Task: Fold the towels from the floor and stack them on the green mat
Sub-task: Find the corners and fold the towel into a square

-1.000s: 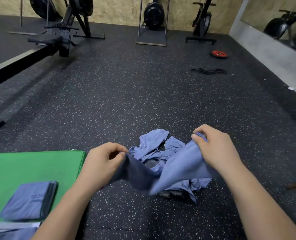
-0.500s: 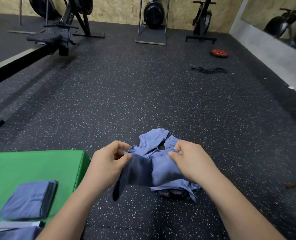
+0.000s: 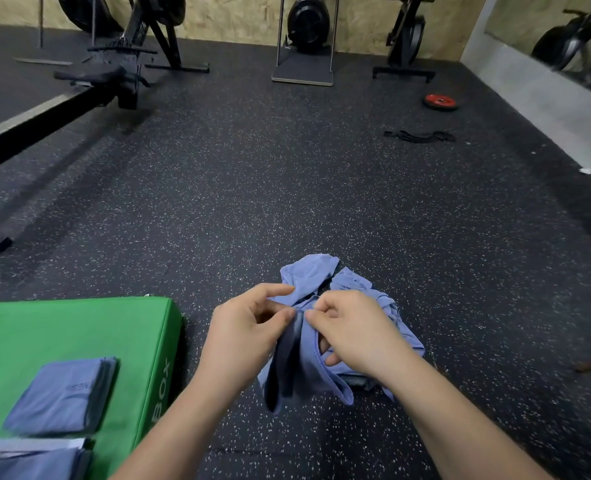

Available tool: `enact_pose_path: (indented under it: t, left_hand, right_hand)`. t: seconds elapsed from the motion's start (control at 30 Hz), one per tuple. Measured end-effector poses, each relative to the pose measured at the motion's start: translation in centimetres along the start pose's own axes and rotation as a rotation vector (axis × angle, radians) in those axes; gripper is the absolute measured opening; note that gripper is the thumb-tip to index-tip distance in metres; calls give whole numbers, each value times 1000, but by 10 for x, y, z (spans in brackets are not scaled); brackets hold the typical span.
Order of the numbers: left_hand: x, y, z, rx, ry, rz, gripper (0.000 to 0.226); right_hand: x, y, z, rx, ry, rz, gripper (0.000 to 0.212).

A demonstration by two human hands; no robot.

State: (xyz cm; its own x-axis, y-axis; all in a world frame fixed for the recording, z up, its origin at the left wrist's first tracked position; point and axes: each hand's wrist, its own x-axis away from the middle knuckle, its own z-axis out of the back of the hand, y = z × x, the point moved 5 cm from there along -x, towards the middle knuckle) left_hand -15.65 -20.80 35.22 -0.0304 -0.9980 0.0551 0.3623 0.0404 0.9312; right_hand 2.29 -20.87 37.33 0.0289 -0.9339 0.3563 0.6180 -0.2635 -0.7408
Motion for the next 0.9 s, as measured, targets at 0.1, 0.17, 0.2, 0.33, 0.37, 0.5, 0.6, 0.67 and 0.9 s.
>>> enact_pose_path:
  t: [0.1, 0.17, 0.2, 0.33, 0.37, 0.5, 0.6, 0.67, 0.9]
  left_hand:
    - [1, -1, -1, -4, 5, -11, 31]
    - [3, -1, -2, -1, 6, -27, 33]
    - [4, 0, -2, -2, 5, -38, 34]
    - [7, 6, 0, -95, 42, -103, 35]
    - [8, 7, 1, -122, 62, -122, 35]
    - [10, 14, 3, -215, 110, -197, 34]
    - [10, 16, 3, -263, 92, -236, 42]
    - [9, 15, 3, -290, 69, -234, 53]
    - [4, 12, 6, -256, 6, -235, 67]
  right_hand:
    - [2, -3, -5, -44, -23, 0, 26]
    - [1, -2, -8, -81, -41, -9, 30]
    - [1, -2, -10, -104, -54, -14, 31]
    - [3, -3, -18, -202, -114, -17, 28]
    - [4, -4, -19, -213, -123, -10, 28]
    - [2, -3, -20, -176, -112, 40, 28]
    - [-1, -2, -20, -101, -95, 84, 31]
    - [0, -3, -21, -75, -108, 94, 31]
    - [4, -8, -4, 124, 47, 191, 11]
